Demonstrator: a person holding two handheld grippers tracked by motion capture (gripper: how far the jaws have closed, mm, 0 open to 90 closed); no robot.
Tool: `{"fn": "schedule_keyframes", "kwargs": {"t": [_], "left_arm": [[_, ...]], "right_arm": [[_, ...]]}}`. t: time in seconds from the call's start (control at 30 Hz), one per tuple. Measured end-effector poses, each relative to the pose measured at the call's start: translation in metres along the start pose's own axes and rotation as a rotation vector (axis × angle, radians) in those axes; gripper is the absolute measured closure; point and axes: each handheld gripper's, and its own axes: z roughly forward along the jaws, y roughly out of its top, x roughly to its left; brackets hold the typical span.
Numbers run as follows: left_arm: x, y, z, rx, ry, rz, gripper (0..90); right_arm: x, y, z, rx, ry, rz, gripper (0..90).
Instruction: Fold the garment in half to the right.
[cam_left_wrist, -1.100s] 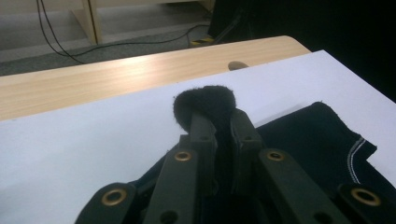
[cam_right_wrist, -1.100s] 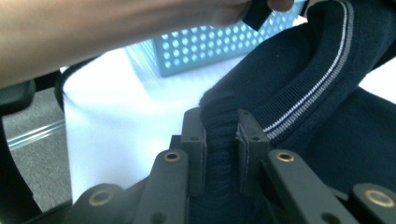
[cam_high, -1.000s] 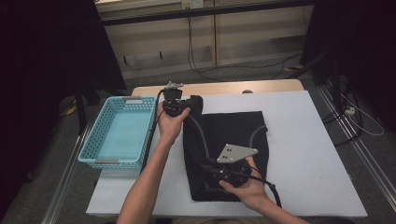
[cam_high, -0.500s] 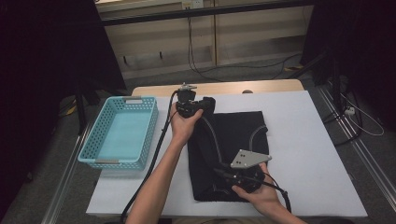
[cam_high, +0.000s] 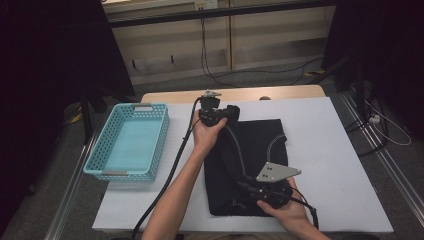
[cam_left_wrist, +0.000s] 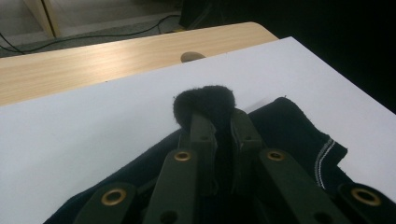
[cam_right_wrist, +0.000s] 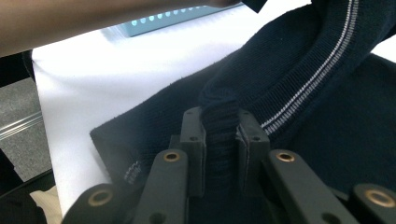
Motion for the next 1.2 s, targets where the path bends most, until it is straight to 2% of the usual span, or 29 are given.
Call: {"fn": "schedule_keyframes", "kwargs": {"t": [0.13, 0.23, 0.47, 0.67, 0.9, 1.2], "left_arm": [[-0.006, 0.001, 0.005, 0.009, -0.007, 0.009, 82.8], [-0.011, 0.002, 0.011, 0.016, 0.004, 0.025, 82.9], [-0.018, 0.002, 0.023, 0.022, -0.007, 0.021, 82.9], [-0.026, -0.002, 0.03, 0.031, -0.024, 0.027, 82.8], [-0.035, 0.0, 0.041, 0.034, -0.037, 0.025, 82.9], [-0.039, 0.0, 0.053, 0.051, -0.051, 0.022, 82.9]], "right_arm": [[-0.002, -0.005, -0.004, 0.013, -0.006, -0.007, 75.7], [-0.004, -0.006, -0.007, 0.009, -0.004, -0.009, 75.5], [-0.01, -0.013, -0.013, 0.023, -0.021, 0.0, 75.4], [-0.007, -0.016, -0.017, 0.037, -0.027, -0.025, 75.4], [-0.012, -0.021, -0.023, 0.044, -0.037, -0.008, 75.5], [-0.018, -0.029, -0.037, 0.05, -0.068, -0.001, 75.7]]}}
